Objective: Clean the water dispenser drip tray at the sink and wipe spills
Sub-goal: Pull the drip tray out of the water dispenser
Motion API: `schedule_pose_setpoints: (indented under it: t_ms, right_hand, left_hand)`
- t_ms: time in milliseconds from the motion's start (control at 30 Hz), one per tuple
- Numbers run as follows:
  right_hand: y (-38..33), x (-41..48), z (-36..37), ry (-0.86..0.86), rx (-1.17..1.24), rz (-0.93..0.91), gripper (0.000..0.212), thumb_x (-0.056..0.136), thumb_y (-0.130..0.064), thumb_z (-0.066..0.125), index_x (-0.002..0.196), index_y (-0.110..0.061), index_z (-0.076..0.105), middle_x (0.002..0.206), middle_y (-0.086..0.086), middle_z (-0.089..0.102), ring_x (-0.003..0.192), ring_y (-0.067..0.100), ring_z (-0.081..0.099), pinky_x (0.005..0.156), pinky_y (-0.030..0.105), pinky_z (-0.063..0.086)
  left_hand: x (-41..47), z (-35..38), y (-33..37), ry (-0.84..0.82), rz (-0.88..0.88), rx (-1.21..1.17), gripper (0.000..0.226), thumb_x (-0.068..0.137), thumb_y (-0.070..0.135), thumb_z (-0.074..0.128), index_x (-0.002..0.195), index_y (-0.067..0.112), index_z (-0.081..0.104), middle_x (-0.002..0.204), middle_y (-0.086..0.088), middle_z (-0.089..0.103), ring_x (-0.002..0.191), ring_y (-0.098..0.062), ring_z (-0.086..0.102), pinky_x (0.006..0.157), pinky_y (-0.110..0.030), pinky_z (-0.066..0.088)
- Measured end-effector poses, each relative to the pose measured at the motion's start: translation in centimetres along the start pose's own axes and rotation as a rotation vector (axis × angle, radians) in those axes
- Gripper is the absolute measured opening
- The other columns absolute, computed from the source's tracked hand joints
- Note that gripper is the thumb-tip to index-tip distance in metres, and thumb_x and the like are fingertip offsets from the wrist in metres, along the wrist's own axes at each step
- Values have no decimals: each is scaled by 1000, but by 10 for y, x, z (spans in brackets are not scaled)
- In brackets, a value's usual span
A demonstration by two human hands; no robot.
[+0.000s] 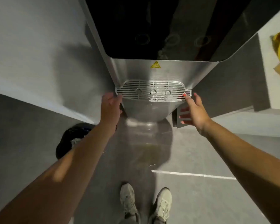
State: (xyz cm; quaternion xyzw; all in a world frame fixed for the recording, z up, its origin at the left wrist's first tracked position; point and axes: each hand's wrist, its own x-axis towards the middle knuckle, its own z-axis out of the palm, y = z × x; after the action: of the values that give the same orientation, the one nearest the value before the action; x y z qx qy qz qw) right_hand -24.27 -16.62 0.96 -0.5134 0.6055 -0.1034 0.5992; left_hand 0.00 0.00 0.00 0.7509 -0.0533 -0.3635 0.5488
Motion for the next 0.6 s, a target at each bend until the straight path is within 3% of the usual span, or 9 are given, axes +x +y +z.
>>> schedule_pose_setpoints:
  t_ms: [33,100,233,400,533,600]
  right_hand:
    - [-3,9,4,-13,6,11,53,102,-61,43,152,-44,32,105,30,65,82,35,69,76,50,62]
    - [-4,25,9,-32,9,25,44,100,-67,35,137,-43,44,95,20,67,79,31,65,74,45,58]
    - [1,38,12,-70,55,44,37,100,-66,28,112,-38,49,81,7,68,70,27,62,58,35,55]
    - [7,34,15,-62,105,48,38,102,-65,29,119,-37,49,94,5,66,74,22,62,53,31,57]
    - [14,22,21,-26,188,72,29,104,-60,31,108,-37,49,92,5,61,67,19,56,48,27,52]
    - [21,10,19,-33,186,87,30,104,-61,30,109,-37,48,96,8,60,66,19,55,51,28,49]
  left_hand:
    - [10,8,4,10,-2,2,19,100,33,61,117,27,58,102,5,63,98,-15,62,86,-37,55]
    - [26,20,5,3,37,37,11,102,33,59,112,30,60,104,10,65,101,-13,63,85,-30,51]
    - [32,27,-8,54,158,151,18,103,27,55,118,20,64,99,10,68,92,-9,64,78,-26,46]
    - [27,25,-12,68,149,233,34,106,33,51,133,15,61,120,-6,70,111,-25,64,96,-40,51]
    - [10,23,-11,45,50,114,15,105,29,51,112,29,64,110,-1,70,106,-24,66,99,-55,55]
    - [-1,17,-13,15,11,58,19,106,24,51,96,36,61,98,4,68,97,-22,66,97,-56,56]
